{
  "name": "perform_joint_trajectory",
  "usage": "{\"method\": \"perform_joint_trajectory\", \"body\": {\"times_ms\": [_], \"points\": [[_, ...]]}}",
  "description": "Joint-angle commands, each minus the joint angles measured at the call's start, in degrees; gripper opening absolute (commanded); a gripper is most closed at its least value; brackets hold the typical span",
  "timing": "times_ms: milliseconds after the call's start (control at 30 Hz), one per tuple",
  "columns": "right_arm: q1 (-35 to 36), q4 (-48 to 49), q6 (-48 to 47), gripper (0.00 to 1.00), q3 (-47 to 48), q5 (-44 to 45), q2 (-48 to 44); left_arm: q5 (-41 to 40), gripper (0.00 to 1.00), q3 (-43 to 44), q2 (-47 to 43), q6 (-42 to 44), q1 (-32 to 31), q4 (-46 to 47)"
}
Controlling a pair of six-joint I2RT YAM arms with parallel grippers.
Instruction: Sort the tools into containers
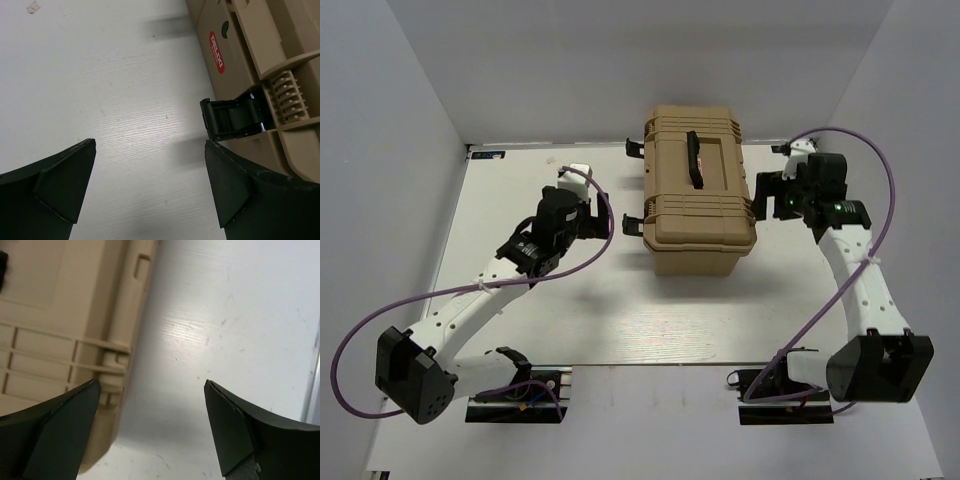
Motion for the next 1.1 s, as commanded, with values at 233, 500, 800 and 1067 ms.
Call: {"method": "perform_joint_trajectory", "body": {"times_ms": [233, 500, 800, 1067], "points": [[-0.66, 2.3, -0.02, 0.9, -12.16, 9.88, -8.96, 2.49, 1.0, 0.94, 1.07, 0.94, 0.8, -0.54], [-1.09, 2.74, 1.92, 0.9, -17.26, 14.64, -9.58, 2.49, 1.0, 0.94, 1.07, 1.46, 0.8, -0.54], [-1.36, 6.34, 1.39, 0.9, -22.97, 15.87, -18.01, 2.49, 1.0, 0.94, 2.12, 1.46, 0.8, -0.54], [-1.45, 5.81, 1.39, 0.9, -25.17, 16.41, -19.95, 2.49, 1.0, 0.94, 2.12, 1.46, 0.8, -0.54]]}}
